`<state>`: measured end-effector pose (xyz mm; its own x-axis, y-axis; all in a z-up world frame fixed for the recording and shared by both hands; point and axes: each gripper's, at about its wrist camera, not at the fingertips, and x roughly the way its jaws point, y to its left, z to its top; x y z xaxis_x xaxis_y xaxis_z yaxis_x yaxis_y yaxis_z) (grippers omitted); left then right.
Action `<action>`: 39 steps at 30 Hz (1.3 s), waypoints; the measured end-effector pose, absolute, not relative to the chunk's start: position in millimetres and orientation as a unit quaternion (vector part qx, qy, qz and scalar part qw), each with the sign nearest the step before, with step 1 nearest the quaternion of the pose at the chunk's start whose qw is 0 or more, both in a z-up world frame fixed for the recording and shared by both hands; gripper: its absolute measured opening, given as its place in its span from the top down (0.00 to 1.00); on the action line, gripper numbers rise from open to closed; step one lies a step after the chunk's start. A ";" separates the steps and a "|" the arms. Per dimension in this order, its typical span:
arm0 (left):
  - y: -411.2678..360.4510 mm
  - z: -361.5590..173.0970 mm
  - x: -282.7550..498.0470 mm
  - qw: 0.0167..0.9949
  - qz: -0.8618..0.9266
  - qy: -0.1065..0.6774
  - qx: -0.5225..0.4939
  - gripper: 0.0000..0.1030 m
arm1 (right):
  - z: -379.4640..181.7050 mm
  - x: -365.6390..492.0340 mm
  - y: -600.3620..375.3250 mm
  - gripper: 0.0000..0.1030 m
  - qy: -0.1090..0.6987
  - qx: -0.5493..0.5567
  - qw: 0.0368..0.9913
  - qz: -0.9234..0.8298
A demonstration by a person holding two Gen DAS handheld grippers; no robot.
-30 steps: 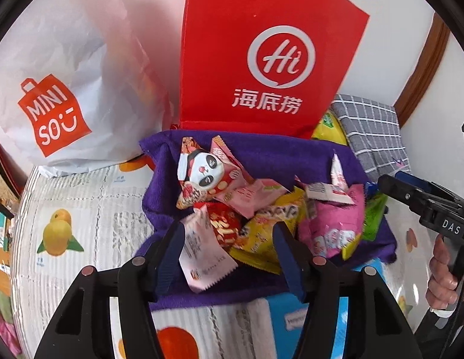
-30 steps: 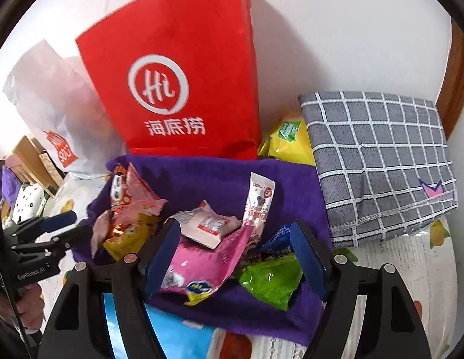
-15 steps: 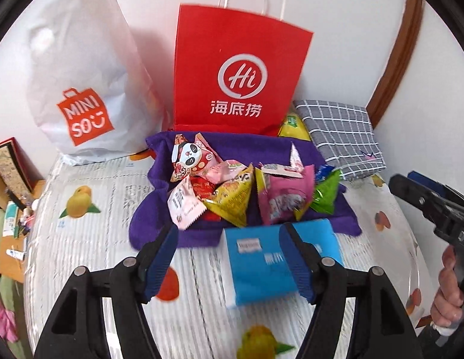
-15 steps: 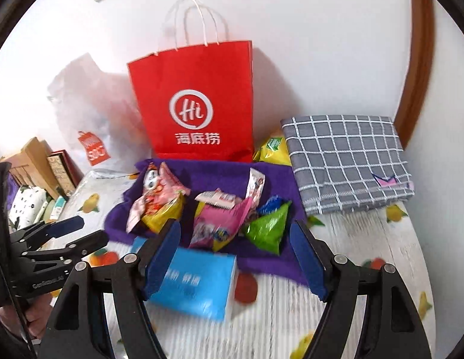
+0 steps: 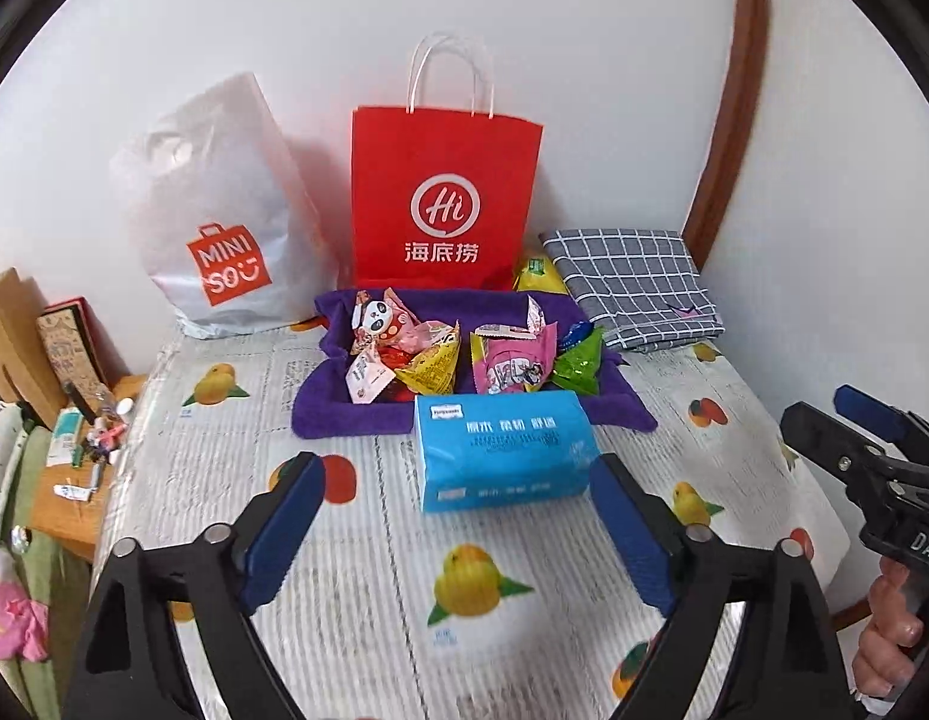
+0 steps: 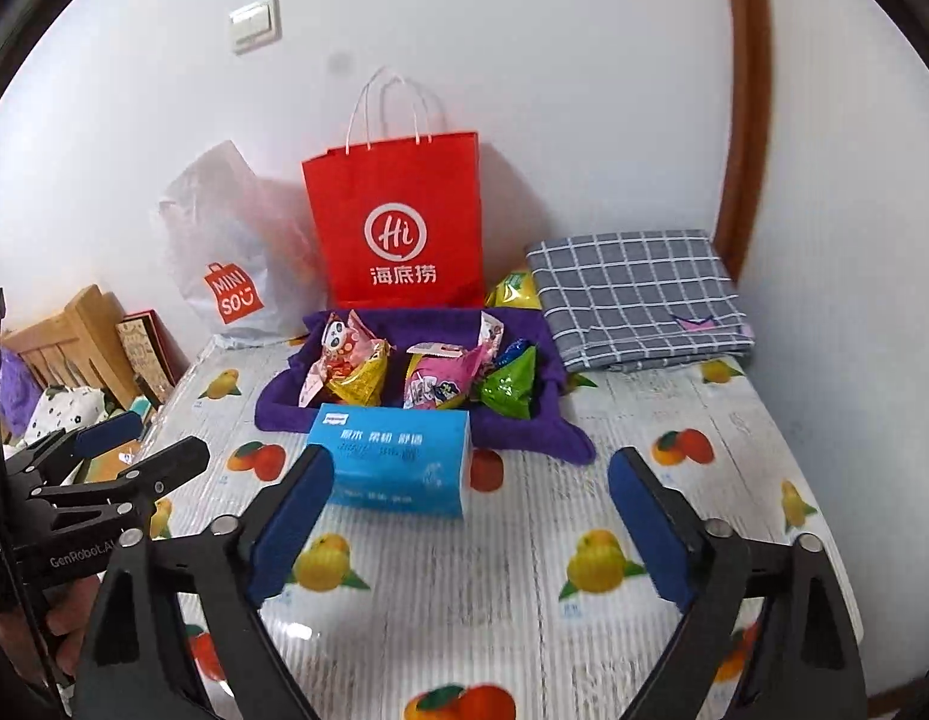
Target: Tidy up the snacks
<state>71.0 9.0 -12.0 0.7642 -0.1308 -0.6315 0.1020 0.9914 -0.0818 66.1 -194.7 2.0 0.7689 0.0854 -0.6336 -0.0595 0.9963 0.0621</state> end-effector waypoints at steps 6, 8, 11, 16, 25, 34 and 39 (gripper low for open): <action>-1.5 -12.4 30.2 0.943 -0.066 0.326 -0.015 0.07 | 9.1 17.0 -205.0 0.01 0.321 0.031 0.946 0.015; -4.7 -12.9 16.7 0.946 -0.060 0.318 -0.010 0.06 | 9.5 5.4 -208.2 0.01 0.320 0.036 0.947 0.009; -7.6 -13.9 0.4 0.948 -0.059 0.313 -0.010 0.06 | 9.6 -13.8 -211.9 0.01 0.314 0.034 0.949 -0.001; -13.1 -14.3 -24.2 0.951 -0.052 0.306 -0.004 0.06 | 4.2 -38.1 -212.3 0.01 0.313 0.030 0.949 -0.007; -16.0 -7.2 -44.3 0.957 -0.049 0.286 -0.003 0.06 | 6.7 -61.8 -209.4 0.01 0.300 0.021 0.954 -0.005; -18.5 -8.9 -48.2 0.955 -0.046 0.293 -0.002 0.06 | 3.8 -68.7 -210.2 0.01 0.302 0.027 0.953 -0.004; -20.7 -8.9 -51.1 0.955 -0.047 0.292 0.000 0.06 | 3.2 -71.7 -210.8 0.01 0.302 0.029 0.953 -0.002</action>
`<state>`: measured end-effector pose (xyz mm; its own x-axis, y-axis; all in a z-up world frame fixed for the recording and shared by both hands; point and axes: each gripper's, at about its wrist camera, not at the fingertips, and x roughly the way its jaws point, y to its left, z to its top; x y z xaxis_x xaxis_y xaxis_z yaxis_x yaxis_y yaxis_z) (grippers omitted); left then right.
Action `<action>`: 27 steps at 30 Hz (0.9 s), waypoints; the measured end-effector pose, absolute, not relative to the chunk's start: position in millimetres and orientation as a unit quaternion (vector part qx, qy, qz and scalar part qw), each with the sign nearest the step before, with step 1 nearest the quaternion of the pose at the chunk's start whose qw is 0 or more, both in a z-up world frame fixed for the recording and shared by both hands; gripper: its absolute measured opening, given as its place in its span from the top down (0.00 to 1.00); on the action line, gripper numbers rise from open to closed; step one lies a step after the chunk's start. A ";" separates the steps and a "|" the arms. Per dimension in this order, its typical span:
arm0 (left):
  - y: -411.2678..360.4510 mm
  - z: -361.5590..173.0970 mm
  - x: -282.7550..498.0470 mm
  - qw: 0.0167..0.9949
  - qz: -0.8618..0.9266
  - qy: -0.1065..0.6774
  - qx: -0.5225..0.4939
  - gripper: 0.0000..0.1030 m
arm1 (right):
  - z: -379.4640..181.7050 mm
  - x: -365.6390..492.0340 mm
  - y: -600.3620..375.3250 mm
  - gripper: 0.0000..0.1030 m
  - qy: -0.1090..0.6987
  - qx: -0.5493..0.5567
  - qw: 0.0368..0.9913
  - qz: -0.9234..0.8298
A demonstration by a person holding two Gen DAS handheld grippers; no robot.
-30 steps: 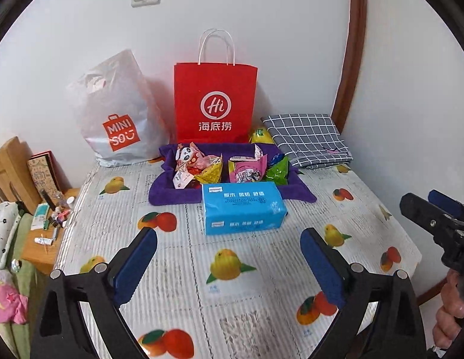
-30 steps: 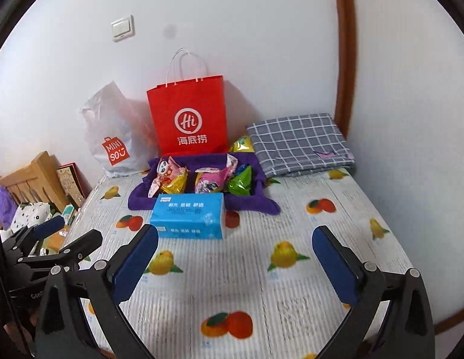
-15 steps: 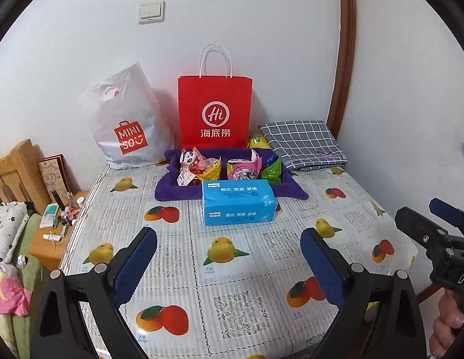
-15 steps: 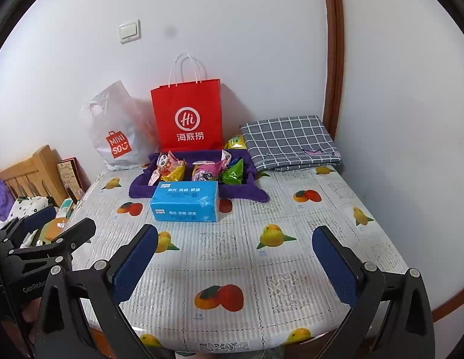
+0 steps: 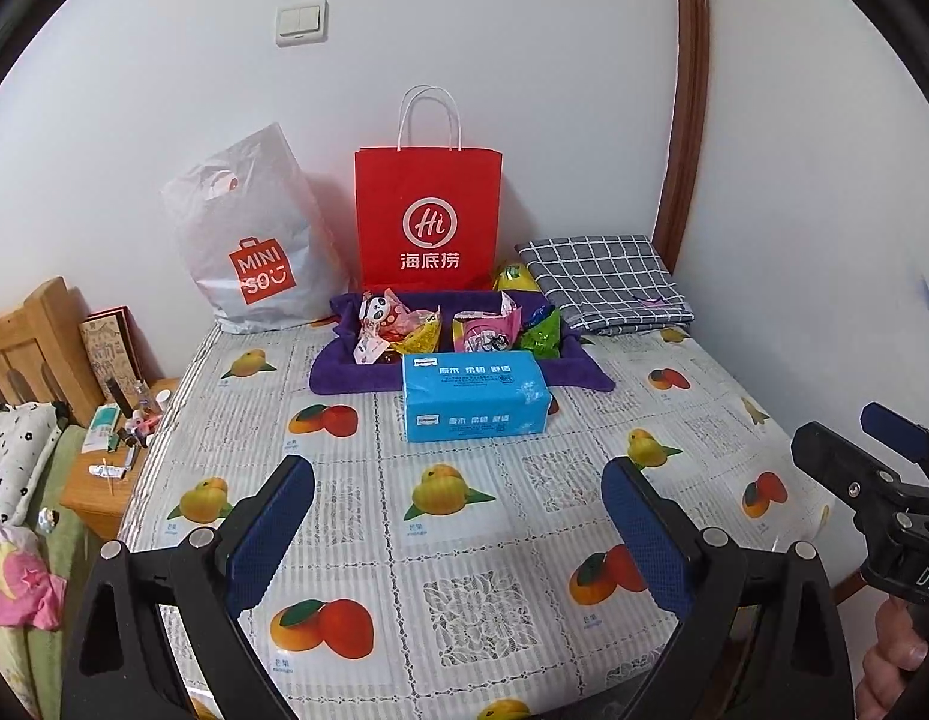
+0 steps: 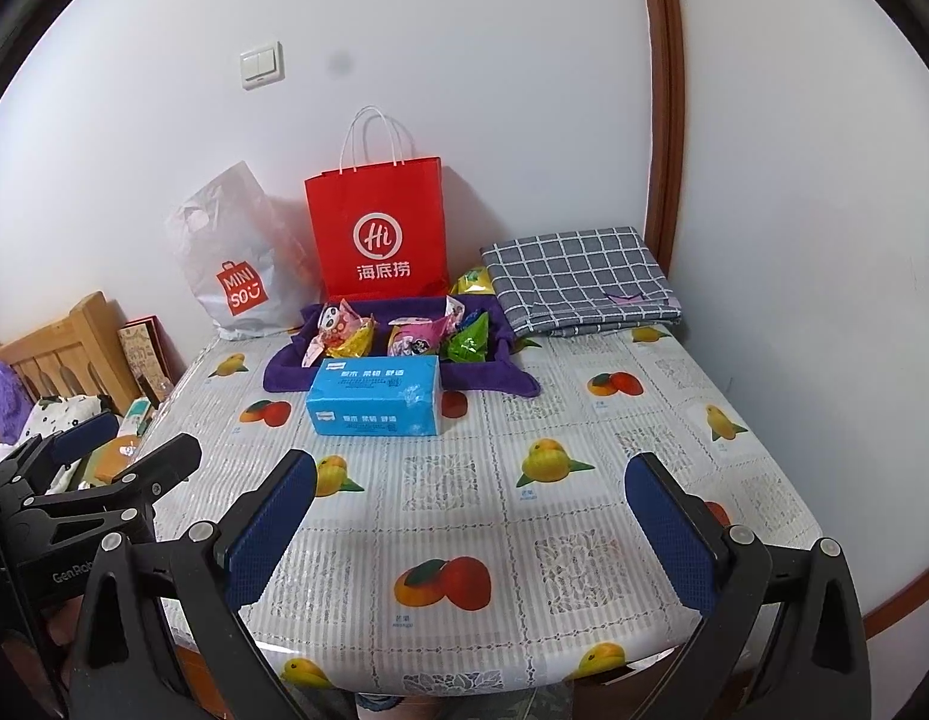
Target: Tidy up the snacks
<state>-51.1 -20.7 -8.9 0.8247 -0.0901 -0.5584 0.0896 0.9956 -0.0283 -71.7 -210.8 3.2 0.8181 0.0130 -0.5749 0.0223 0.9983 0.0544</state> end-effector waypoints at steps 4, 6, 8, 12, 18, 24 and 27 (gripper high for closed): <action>-21.2 -8.2 -52.6 0.955 -0.048 0.292 0.001 0.06 | 3.7 -75.5 -211.8 0.01 0.298 0.032 0.954 0.001; -21.5 -8.0 -52.7 0.955 -0.048 0.292 0.001 0.06 | 4.1 -76.6 -211.9 0.01 0.298 0.033 0.954 0.001; -21.7 -7.7 -52.1 0.955 -0.049 0.292 0.001 0.06 | 4.2 -77.3 -212.1 0.01 0.297 0.033 0.954 0.002; -22.4 -7.2 -53.3 0.955 -0.048 0.292 0.003 0.06 | 4.5 -79.5 -212.5 0.01 0.297 0.034 0.954 0.002; -22.5 -7.2 -53.7 0.955 -0.048 0.292 0.003 0.06 | 4.8 -79.6 -212.6 0.01 0.296 0.034 0.955 0.003; -22.0 -7.1 -53.8 0.955 -0.047 0.291 0.003 0.06 | 5.2 -79.8 -212.0 0.01 0.296 0.033 0.955 0.003; -22.2 -7.3 -53.7 0.955 -0.048 0.292 0.003 0.06 | 5.2 -80.3 -211.2 0.01 0.297 0.034 0.954 0.002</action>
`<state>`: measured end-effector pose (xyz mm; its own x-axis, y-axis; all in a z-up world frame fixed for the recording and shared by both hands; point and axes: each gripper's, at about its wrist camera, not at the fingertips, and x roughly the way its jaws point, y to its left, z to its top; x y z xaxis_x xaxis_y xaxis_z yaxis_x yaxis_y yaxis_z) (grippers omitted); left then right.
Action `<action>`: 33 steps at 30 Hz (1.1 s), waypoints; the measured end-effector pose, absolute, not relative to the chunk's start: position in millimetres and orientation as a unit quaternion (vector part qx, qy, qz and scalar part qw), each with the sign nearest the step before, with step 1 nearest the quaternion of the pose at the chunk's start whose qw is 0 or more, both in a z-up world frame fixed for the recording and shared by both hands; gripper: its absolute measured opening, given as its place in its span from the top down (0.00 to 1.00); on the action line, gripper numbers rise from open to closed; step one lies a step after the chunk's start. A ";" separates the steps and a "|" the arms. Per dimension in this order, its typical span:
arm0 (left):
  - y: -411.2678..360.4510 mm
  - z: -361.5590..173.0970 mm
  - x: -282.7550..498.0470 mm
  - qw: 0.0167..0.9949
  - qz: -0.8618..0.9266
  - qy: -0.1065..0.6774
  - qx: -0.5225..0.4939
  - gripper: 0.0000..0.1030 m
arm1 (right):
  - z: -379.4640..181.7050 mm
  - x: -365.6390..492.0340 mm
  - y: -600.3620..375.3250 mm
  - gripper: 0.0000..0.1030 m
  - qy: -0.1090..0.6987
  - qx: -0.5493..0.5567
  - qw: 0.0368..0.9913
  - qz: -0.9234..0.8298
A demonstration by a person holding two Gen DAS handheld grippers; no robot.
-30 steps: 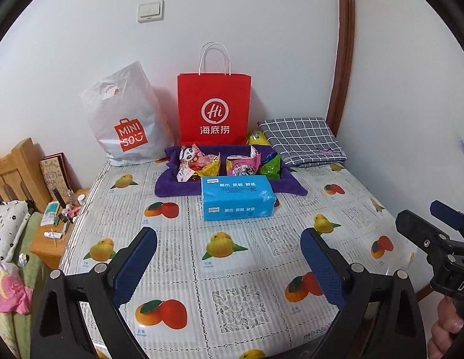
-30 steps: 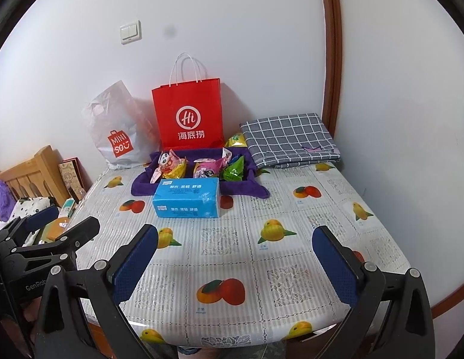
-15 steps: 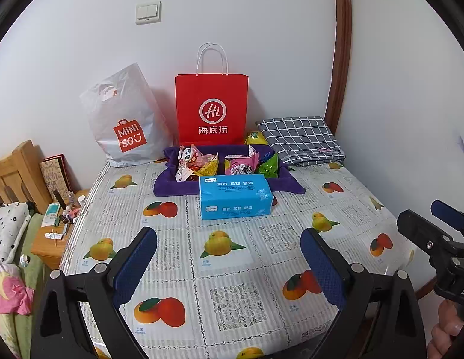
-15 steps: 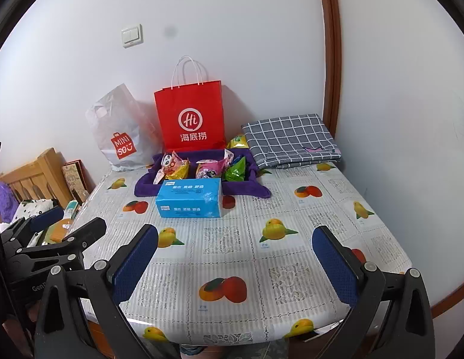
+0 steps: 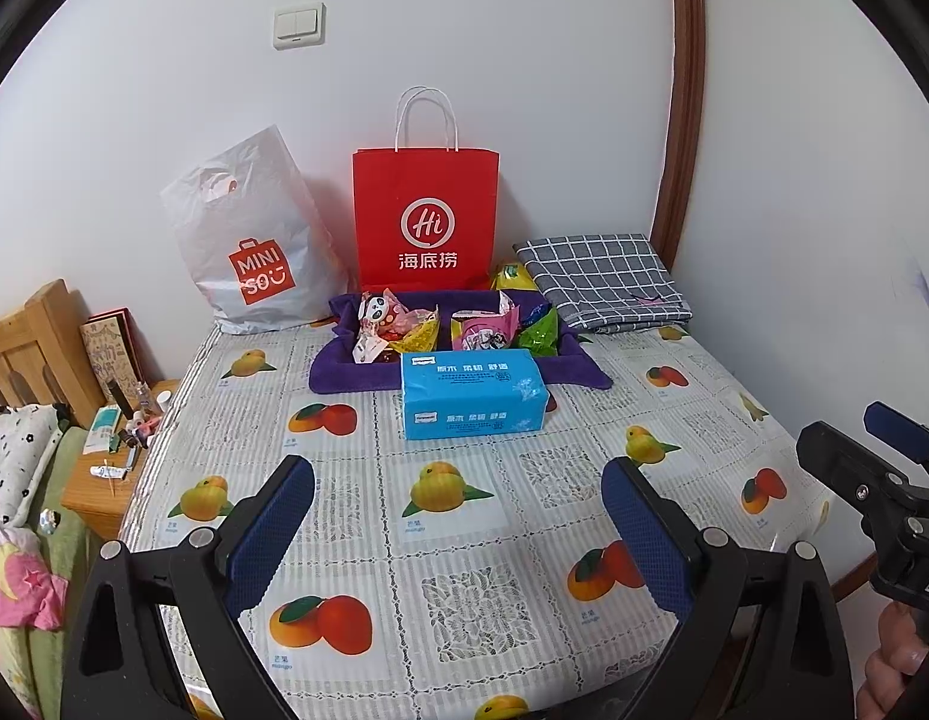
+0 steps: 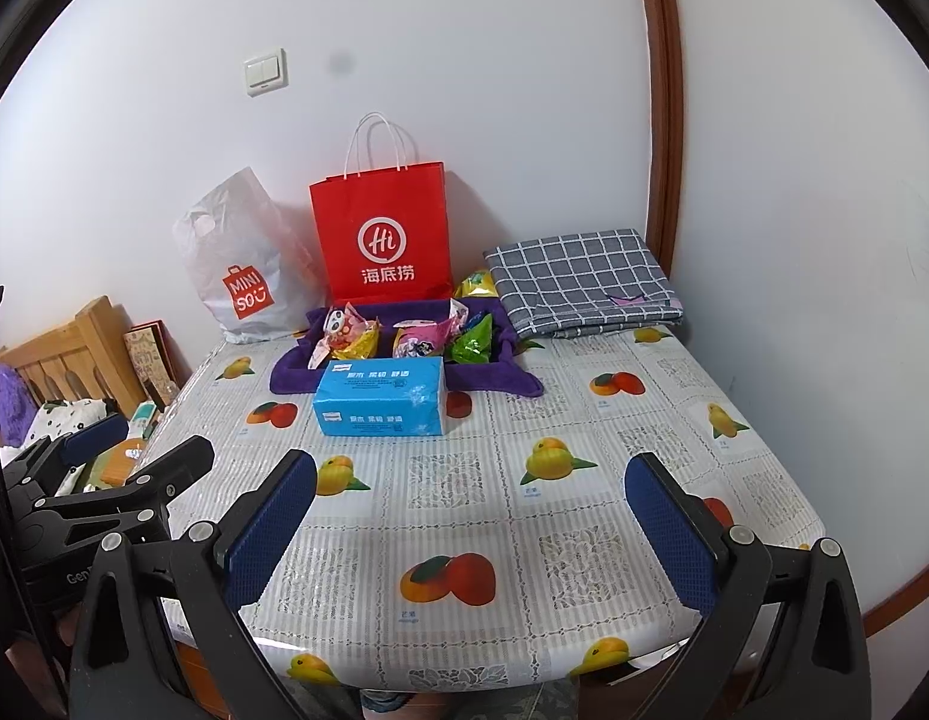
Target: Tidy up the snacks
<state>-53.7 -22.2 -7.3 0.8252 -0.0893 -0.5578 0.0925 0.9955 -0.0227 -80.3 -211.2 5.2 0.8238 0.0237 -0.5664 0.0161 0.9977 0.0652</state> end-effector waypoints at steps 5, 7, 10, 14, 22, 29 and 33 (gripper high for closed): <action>-21.2 -7.4 -53.6 0.955 -0.046 0.293 0.003 0.06 | 5.4 -80.1 -211.4 0.01 0.296 0.034 0.954 0.002; -20.8 -7.3 -53.6 0.955 -0.046 0.292 0.002 0.06 | 5.2 -80.0 -211.2 0.01 0.297 0.033 0.954 0.003; -20.7 -7.2 -53.6 0.955 -0.046 0.292 0.003 0.06 | 4.8 -80.7 -210.1 0.01 0.296 0.032 0.954 0.003; -20.1 -6.8 -54.4 0.955 -0.046 0.292 0.002 0.06 | 4.7 -81.0 -209.7 0.01 0.296 0.033 0.955 0.003; -19.3 -6.1 -54.8 0.955 -0.045 0.292 0.002 0.06 | 5.6 -81.7 -209.0 0.01 0.295 0.032 0.955 0.003; -19.1 -5.8 -54.3 0.956 -0.044 0.292 0.002 0.06 | 5.6 -81.7 -208.3 0.01 0.293 0.030 0.956 0.004; -18.8 -5.6 -54.2 0.956 -0.044 0.291 0.002 0.06 | 5.6 -82.1 -207.7 0.01 0.293 0.030 0.956 0.004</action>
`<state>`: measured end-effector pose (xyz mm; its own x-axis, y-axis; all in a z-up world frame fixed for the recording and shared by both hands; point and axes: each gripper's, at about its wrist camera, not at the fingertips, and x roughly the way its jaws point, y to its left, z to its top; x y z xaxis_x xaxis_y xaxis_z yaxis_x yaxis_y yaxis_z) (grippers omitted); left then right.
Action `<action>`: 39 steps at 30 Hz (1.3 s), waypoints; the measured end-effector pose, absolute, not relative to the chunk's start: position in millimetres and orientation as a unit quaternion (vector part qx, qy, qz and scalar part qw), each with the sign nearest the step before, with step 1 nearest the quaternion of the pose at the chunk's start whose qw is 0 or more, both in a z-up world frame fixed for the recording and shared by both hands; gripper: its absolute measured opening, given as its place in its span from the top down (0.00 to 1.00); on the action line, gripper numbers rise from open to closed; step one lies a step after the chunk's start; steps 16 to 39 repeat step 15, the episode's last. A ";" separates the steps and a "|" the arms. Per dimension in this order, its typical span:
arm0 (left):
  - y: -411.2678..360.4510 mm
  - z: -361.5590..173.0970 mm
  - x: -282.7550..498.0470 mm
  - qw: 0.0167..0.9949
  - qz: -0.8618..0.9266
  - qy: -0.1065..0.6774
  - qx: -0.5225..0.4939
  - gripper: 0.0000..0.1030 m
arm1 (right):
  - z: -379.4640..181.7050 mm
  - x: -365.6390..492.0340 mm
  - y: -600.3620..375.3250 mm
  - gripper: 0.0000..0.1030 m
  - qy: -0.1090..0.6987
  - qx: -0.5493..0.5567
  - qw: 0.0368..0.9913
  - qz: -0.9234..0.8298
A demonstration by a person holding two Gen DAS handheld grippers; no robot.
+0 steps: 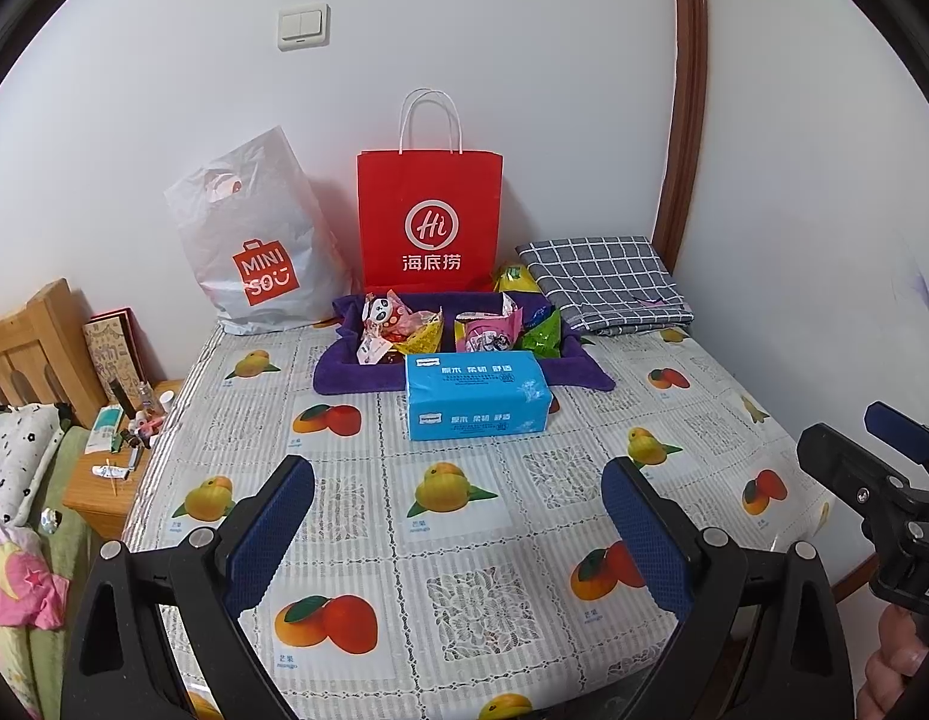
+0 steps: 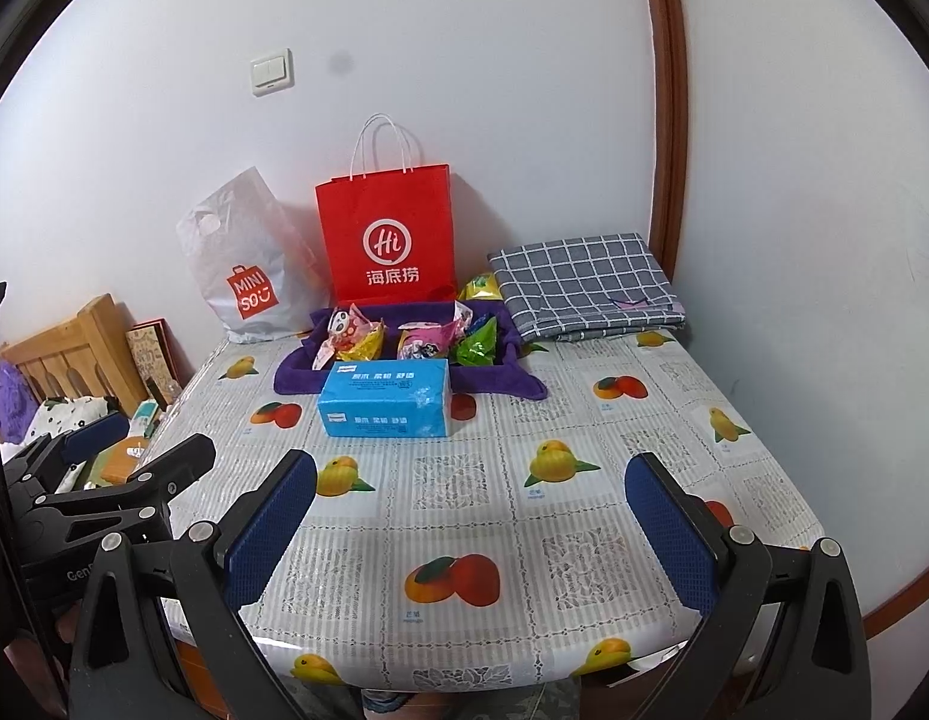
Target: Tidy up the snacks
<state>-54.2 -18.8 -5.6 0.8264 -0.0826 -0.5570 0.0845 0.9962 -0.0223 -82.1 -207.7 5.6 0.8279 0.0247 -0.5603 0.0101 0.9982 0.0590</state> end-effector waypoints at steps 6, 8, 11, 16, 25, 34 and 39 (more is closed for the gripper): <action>-18.3 -5.5 -54.0 0.955 -0.043 0.293 0.001 0.06 | 5.7 -82.9 -205.6 0.01 0.292 0.029 0.956 0.005; -18.0 -5.4 -53.1 0.955 -0.042 0.294 0.001 0.06 | 6.0 -83.2 -204.4 0.01 0.292 0.028 0.956 0.006; -17.9 -5.6 -53.0 0.955 -0.041 0.294 0.001 0.06 | 5.8 -83.7 -203.3 0.01 0.291 0.028 0.956 0.008; -17.8 -7.4 -51.5 0.955 -0.039 0.294 0.003 0.06 | 5.8 -81.9 -201.4 0.01 0.289 0.024 0.957 0.011; -17.8 -7.4 -51.5 0.955 -0.039 0.294 0.003 0.06 | 5.8 -81.9 -201.4 0.01 0.289 0.024 0.957 0.011; -17.8 -7.4 -51.5 0.955 -0.039 0.294 0.003 0.06 | 5.8 -81.9 -201.4 0.01 0.289 0.024 0.957 0.011; -17.8 -7.4 -51.5 0.955 -0.039 0.294 0.003 0.06 | 5.8 -81.9 -201.4 0.01 0.289 0.024 0.957 0.011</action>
